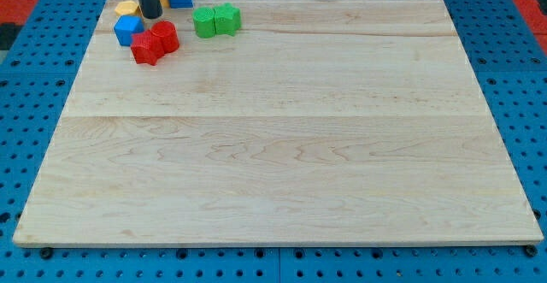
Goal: Move the blue triangle slightly to the top left of the green circle
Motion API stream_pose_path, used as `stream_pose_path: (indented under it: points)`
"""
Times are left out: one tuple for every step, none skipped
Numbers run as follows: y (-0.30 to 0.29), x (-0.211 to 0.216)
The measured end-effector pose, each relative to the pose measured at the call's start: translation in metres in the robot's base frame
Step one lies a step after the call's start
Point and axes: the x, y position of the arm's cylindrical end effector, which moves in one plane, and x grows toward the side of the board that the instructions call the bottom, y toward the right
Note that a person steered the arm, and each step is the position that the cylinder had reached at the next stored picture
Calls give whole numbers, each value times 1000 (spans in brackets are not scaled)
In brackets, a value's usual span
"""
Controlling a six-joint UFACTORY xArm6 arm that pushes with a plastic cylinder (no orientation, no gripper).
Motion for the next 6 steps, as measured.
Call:
stream_pose_path:
  points:
    - [29,0]
    - [29,-3]
    - [29,-3]
    - [16,-13]
    - [4,-17]
    - [-21,-17]
